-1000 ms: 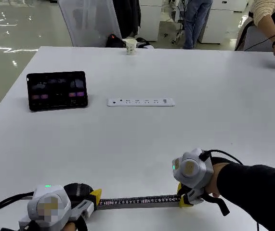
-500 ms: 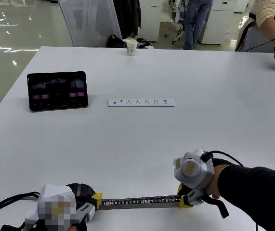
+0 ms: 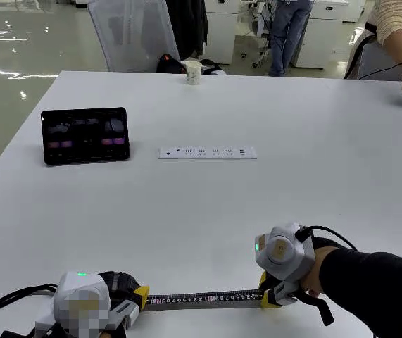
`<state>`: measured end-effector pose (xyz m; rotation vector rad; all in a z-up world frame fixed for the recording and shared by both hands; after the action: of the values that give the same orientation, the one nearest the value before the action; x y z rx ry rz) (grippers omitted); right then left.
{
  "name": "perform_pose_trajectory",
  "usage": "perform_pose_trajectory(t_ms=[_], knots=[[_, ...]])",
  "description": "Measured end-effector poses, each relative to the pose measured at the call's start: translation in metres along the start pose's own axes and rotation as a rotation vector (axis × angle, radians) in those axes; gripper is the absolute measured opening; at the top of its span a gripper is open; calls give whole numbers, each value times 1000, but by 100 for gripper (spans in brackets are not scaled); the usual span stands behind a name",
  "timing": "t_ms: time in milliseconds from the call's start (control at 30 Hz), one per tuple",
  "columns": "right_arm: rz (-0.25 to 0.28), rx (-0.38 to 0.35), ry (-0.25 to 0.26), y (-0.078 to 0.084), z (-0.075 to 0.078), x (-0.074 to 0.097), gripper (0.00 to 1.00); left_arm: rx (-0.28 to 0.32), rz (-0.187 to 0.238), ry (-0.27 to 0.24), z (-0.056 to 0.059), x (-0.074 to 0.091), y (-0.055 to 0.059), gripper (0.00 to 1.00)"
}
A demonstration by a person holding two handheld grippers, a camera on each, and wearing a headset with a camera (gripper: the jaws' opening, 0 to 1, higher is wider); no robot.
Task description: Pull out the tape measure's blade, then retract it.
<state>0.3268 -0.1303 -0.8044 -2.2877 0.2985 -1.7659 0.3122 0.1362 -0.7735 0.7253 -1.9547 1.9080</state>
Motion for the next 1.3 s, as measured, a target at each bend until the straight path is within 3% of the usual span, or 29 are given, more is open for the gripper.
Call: perform_pose_trajectory(t_ms=[200, 1300], knots=[[-5, 24, 1, -1, -1, 0, 11, 1, 1, 1, 0, 0, 0, 62], [15, 5, 3, -11, 0, -3, 11, -3, -6, 4, 0, 0, 1, 62]])
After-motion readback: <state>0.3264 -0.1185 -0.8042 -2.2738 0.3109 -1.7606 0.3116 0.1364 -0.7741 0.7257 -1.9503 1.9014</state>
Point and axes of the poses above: the centre of the closed fingertips' face, and the gripper's own axes: x roughly backward along the fingers, z roughly to its right, y roughly out of its underside, the point moved 1 cm from there along x, roughly backward along the fingers, and after that the axes turned 13 degrees about -y, right-handed, at the moved point
